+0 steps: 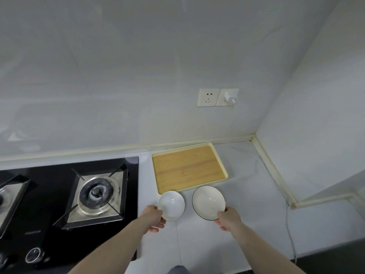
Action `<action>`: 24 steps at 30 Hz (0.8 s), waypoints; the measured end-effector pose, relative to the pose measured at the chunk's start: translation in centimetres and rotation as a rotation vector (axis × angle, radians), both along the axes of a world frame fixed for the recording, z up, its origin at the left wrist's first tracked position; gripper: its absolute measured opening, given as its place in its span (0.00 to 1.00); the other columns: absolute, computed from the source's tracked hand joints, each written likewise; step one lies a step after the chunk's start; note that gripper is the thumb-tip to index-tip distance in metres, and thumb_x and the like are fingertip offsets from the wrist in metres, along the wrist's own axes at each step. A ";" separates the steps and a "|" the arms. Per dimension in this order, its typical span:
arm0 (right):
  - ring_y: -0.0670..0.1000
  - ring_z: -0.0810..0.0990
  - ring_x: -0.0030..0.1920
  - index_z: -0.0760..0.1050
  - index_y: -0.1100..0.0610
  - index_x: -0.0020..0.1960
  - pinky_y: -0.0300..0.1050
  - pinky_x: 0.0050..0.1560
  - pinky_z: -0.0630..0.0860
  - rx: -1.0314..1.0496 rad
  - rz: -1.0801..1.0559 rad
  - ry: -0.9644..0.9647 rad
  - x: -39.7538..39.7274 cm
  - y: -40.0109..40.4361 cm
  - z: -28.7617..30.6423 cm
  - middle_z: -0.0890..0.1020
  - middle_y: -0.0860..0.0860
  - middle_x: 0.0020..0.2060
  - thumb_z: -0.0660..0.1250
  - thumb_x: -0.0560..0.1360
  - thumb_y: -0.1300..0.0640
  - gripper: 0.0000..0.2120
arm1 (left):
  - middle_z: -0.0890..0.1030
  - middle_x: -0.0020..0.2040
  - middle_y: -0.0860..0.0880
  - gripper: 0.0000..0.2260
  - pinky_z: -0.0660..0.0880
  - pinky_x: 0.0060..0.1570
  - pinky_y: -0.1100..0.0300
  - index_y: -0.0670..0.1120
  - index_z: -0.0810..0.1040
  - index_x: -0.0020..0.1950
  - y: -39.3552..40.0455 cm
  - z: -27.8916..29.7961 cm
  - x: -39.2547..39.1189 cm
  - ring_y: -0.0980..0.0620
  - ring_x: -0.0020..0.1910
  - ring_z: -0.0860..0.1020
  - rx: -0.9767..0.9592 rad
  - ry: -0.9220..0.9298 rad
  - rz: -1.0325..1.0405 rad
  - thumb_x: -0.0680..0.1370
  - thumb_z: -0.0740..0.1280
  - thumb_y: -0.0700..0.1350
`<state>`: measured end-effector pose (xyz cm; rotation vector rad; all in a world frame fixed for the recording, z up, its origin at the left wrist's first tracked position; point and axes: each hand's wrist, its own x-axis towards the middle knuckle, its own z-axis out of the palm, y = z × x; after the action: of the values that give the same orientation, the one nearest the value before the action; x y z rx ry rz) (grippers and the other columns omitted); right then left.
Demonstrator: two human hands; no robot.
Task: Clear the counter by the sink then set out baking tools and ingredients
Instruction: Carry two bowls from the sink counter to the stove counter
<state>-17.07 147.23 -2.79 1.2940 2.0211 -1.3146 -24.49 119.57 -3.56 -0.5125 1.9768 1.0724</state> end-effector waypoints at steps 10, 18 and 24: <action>0.49 0.84 0.38 0.76 0.56 0.56 0.40 0.29 0.77 -0.015 0.050 0.018 -1.8 -1.0 -0.9 0.85 0.55 0.45 0.58 0.73 0.64 0.14 | 0.87 0.43 0.43 0.07 0.78 0.33 0.61 0.46 0.76 0.56 -0.2 0.0 -0.4 0.50 0.36 0.85 -0.043 0.035 0.044 0.81 0.61 0.45; 0.52 0.82 0.36 0.76 0.57 0.52 0.43 0.35 0.79 -0.070 0.049 0.038 -1.6 -1.5 -1.2 0.86 0.55 0.41 0.64 0.78 0.55 0.07 | 0.86 0.47 0.45 0.13 0.80 0.34 0.59 0.46 0.75 0.63 -0.3 0.4 -0.3 0.50 0.37 0.85 -0.051 0.047 0.056 0.82 0.61 0.50; 0.53 0.81 0.33 0.75 0.57 0.53 0.43 0.33 0.76 -0.095 0.026 0.062 0.6 -3.7 -1.3 0.85 0.55 0.43 0.58 0.81 0.39 0.21 | 0.85 0.47 0.48 0.15 0.80 0.33 0.59 0.47 0.73 0.65 -1.3 1.5 1.3 0.51 0.38 0.85 -0.100 0.097 0.029 0.81 0.63 0.53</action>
<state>-16.47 143.55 -4.12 1.1951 1.9844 -1.4371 -23.16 118.26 -2.10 -0.5530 2.1219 1.0377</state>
